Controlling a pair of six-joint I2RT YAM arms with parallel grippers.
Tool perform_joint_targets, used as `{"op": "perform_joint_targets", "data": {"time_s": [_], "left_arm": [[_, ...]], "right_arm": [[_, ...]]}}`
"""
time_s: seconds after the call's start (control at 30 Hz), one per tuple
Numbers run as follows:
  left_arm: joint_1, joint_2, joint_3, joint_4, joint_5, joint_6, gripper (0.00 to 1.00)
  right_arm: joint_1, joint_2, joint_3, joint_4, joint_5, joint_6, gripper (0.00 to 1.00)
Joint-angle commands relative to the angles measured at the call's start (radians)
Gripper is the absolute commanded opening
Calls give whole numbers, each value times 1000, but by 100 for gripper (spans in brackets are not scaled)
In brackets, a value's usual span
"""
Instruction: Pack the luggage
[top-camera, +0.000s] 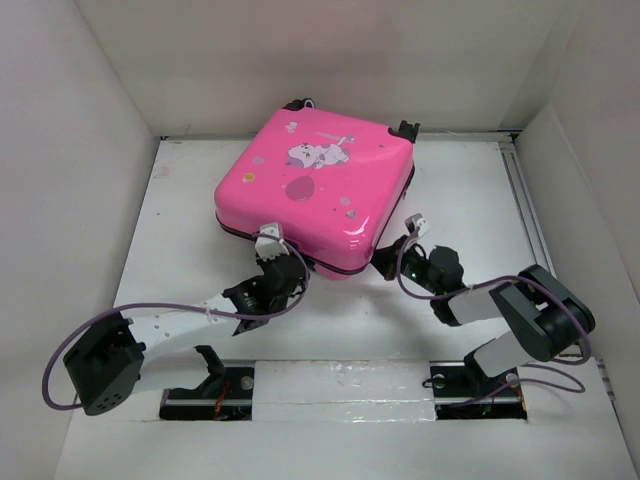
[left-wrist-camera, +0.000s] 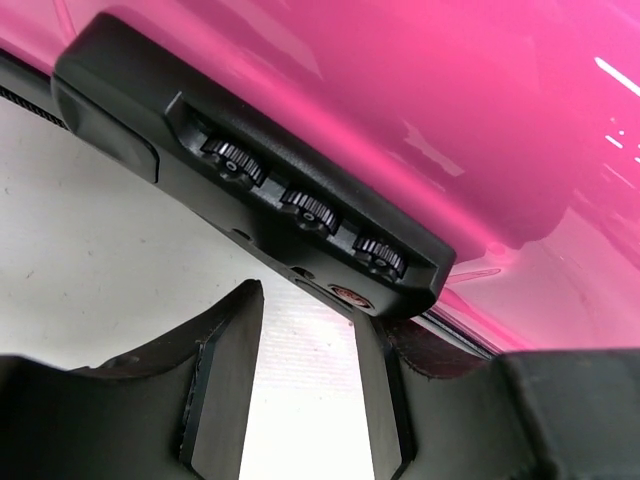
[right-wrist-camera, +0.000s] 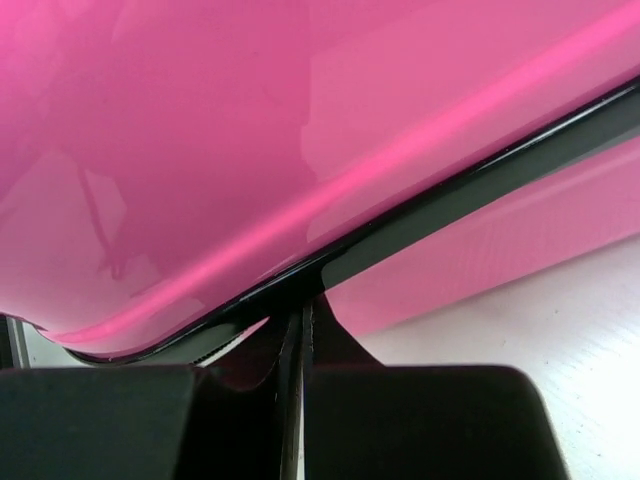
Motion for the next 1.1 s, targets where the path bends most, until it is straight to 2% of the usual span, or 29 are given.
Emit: {"op": "perform_joint_targets", "data": {"time_s": [0.0,0.07,0.27,0.33,0.43,0.53,0.57,0.63,0.67,0.73,0.83,0.9,1.0,1.03,1.07], "left_arm": [[7,16,50,188,20,8,38],[7,49,80,197,11,22,38],[47,148,208,222,39,56,38],[47,161,234,232,39,56,38],[47,188,257,258,77,65,38],[47,228,266,290,157,56,38],[47,239,266,300,189,56,38],[23,269,287,300,189,47,38],[22,270,310,289,189,47,38],[10,282,321,274,166,47,38],[10,264,333,265,166,47,38],[10,254,333,274,177,47,38],[10,245,324,274,201,56,39],[10,245,312,274,201,65,43],[10,222,312,262,177,65,52]], "right_arm": [[42,-21,28,201,25,58,0],[128,-77,-10,98,114,58,0],[405,-401,-79,-408,413,101,0],[456,-526,-89,-573,456,136,0],[535,-622,-87,-702,521,167,0],[585,-586,-28,-723,588,194,0],[601,-514,0,-696,602,204,0],[663,-417,112,-668,631,204,0],[694,-320,158,-668,644,204,0],[799,-239,241,-668,708,184,0],[872,-149,330,-654,749,170,0],[884,-118,330,-644,749,188,0],[874,-86,341,-627,846,178,0],[857,-85,341,-627,846,167,0],[842,-101,341,-627,846,167,0]]}}
